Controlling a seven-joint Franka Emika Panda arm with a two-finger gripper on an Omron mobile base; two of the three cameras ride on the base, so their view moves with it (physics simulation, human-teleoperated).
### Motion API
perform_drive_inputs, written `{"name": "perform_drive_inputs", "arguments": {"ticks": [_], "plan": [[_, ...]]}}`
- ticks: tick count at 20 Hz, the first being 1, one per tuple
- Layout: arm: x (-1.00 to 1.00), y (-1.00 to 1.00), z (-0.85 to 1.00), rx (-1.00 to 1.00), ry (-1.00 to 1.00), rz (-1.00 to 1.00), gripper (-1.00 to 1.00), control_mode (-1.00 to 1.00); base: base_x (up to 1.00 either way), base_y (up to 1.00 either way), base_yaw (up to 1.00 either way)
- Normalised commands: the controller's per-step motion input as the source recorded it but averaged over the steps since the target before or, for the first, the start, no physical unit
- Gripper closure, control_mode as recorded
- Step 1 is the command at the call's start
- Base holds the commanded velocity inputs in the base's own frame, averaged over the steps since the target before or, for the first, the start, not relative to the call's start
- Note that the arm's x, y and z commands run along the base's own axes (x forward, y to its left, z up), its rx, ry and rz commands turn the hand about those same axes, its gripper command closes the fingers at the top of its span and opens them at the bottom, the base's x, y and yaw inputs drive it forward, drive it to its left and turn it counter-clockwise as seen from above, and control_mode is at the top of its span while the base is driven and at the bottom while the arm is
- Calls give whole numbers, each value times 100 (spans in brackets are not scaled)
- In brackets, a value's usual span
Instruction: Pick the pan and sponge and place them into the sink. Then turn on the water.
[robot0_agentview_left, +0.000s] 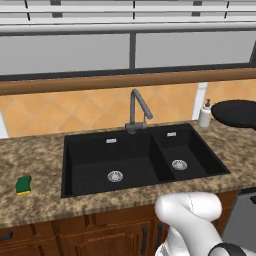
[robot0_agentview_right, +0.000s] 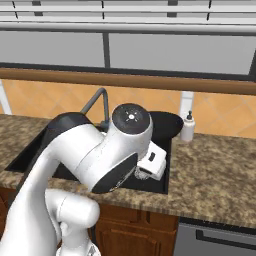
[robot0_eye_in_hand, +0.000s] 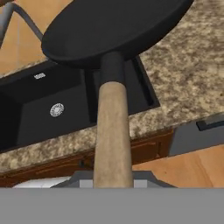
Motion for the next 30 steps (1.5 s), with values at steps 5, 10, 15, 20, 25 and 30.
{"name": "perform_drive_inputs", "arguments": {"ticks": [5, 10, 15, 20, 25, 30], "plan": [[-44, 100, 44, 3, -6, -31, 100, -100, 0, 0, 0], [-22, 100, 18, 1, -2, -31, 100, -100, 0, 0, 0], [-20, 100, 25, 10, -3, -27, 100, -100, 0, 0, 0], [-6, 87, 6, 20, -1, -11, 100, -100, 0, 0, 0], [0, 81, 0, 18, 14, -4, 100, -100, 0, 0, 0], [5, 98, -6, 1, 22, -15, 100, -100, 0, 0, 0]]}}
